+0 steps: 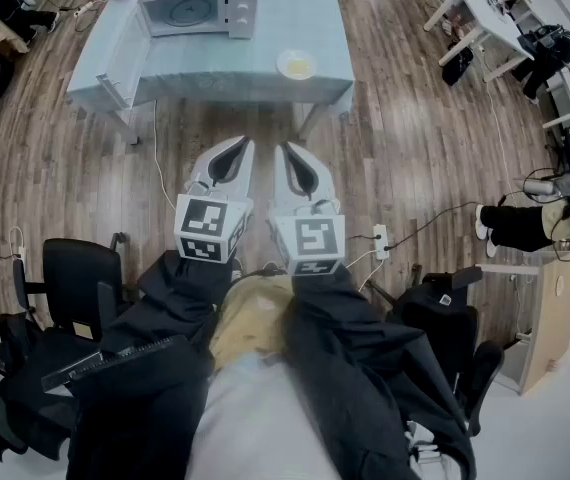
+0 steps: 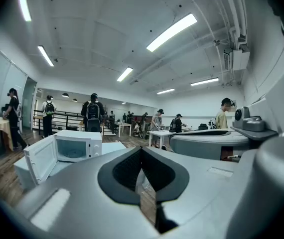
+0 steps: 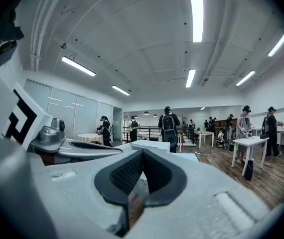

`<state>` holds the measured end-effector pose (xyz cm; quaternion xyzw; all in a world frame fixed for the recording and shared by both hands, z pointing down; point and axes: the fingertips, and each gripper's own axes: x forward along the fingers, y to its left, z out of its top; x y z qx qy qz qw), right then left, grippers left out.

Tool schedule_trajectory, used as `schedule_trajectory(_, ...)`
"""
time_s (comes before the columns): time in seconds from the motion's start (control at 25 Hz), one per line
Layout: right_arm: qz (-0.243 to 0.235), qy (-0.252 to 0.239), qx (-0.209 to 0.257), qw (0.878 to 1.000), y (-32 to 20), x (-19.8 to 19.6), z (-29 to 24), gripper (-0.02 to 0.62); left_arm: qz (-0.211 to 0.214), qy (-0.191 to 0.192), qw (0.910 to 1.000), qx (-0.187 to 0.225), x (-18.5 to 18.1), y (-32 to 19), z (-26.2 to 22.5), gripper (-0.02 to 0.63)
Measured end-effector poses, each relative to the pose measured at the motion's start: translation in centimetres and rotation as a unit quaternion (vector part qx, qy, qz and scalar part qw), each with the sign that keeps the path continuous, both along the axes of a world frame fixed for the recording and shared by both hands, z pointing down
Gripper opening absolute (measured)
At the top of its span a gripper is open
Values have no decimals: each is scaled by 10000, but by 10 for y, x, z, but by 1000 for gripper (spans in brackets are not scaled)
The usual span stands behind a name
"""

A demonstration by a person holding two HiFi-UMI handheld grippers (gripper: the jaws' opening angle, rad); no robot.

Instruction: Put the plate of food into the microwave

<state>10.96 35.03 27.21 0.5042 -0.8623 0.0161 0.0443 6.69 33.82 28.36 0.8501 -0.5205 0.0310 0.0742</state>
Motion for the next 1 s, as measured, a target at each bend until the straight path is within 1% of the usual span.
schedule_trajectory(0.28, 68, -89, -28, 9999, -2, -4, 1, -9, 48, -11, 10000, 12, -5, -1, 1, -5)
schedule_trajectory(0.48, 199, -101, -138, 9997, 1, -8, 8, -9, 73, -7, 10000, -46, -12, 3, 6, -5)
schedule_trajectory(0.6, 217, -94, -174, 9996, 5, -17, 13, -9, 75, -1, 9999, -124, -22, 8, 13, -5)
schedule_trajectory(0.76, 221, -93, -364, 9991, 13, -32, 25, -7, 149, 9, 9995, -272, -36, 17, 24, -5)
schedule_trajectory(0.84, 190, -108, -439, 9988, 17, -41, 31, 20, 169, 18, 9992, -352, -43, 21, 30, -5)
schedule_trajectory(1.0, 166, -28, -504, 9986, 22, -56, 41, 25, 171, 44, 9988, -453, -59, 26, 38, -5)
